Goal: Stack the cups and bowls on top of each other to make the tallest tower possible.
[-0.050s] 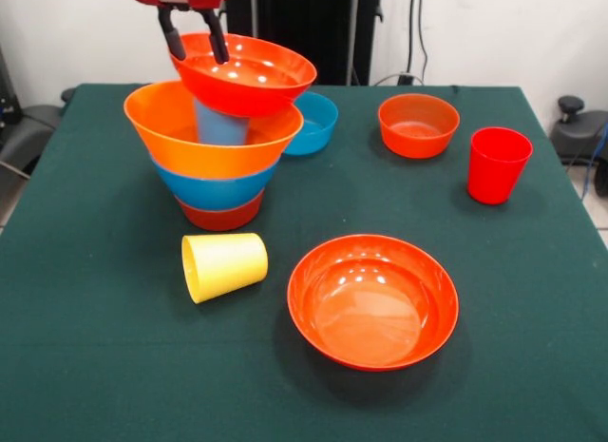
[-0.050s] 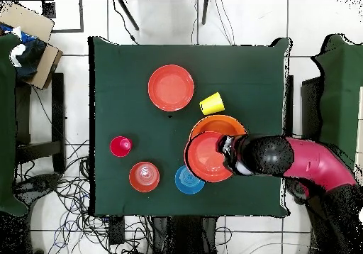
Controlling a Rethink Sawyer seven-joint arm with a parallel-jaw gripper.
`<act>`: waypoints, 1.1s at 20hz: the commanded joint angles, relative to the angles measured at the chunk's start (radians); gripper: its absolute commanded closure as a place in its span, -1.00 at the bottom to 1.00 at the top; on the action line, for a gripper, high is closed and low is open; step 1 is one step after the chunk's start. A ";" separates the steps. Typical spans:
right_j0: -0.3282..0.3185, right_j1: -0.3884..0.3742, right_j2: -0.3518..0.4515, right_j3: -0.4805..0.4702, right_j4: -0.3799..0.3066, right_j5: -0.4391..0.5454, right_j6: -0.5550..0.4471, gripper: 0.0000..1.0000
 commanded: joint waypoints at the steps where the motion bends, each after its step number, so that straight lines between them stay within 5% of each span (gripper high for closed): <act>1: -0.001 0.029 0.020 -0.005 -0.110 0.013 -0.198 -1.00; 22: -0.020 -0.037 0.039 -0.023 -0.100 0.056 -0.198 -1.00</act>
